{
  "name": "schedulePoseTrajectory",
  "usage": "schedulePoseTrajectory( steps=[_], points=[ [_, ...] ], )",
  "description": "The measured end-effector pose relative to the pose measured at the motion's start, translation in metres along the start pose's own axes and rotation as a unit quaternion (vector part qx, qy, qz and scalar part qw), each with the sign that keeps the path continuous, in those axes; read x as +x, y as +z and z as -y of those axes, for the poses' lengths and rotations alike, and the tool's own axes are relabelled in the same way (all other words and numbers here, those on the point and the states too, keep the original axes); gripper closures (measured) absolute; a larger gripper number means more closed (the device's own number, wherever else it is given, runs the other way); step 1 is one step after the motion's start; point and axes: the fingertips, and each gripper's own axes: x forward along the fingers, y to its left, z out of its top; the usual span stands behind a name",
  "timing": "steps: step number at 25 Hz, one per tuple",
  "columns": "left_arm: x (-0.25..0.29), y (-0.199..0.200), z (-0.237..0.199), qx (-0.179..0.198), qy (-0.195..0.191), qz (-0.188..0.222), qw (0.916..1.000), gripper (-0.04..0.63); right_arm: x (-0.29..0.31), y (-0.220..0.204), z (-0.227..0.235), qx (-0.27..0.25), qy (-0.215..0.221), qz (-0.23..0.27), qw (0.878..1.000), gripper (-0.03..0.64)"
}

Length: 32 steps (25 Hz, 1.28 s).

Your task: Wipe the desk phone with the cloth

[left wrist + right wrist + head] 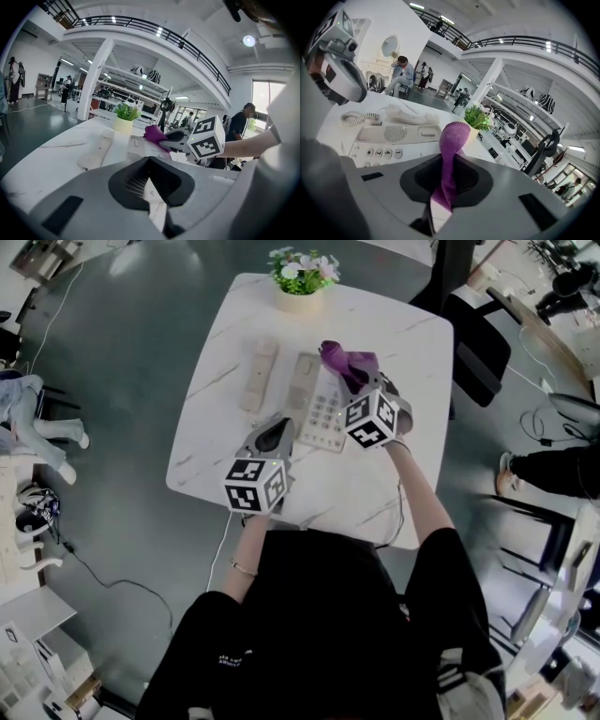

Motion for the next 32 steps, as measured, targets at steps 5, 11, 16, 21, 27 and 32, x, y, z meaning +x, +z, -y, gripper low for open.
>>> schedulePoseTrajectory(
  steps=[5, 11, 16, 21, 27, 32],
  points=[
    [-0.003, 0.0, 0.0, 0.0, -0.001, 0.002, 1.0, 0.598, -0.003, 0.0, -0.007, 0.0, 0.002, 0.002, 1.0, 0.578],
    [-0.008, 0.0, 0.001, -0.001, -0.002, 0.004, 1.0, 0.598, -0.007, -0.001, -0.017, 0.003, 0.011, -0.002, 1.0, 0.579],
    [-0.01, -0.001, 0.002, 0.0, -0.002, 0.006, 1.0, 0.598, -0.009, -0.003, -0.024, 0.009, 0.023, -0.004, 1.0, 0.58],
    [-0.013, -0.003, 0.002, -0.002, -0.001, 0.007, 1.0, 0.598, -0.012, -0.003, -0.03, 0.014, 0.038, -0.006, 0.999, 0.58],
    [-0.017, -0.005, 0.004, -0.002, -0.001, 0.006, 1.0, 0.598, -0.016, -0.005, -0.039, 0.021, 0.052, -0.009, 0.998, 0.58],
    [-0.019, -0.006, 0.006, -0.002, -0.002, 0.007, 1.0, 0.598, -0.021, -0.006, -0.049, 0.02, 0.067, -0.011, 0.997, 0.58]
  ],
)
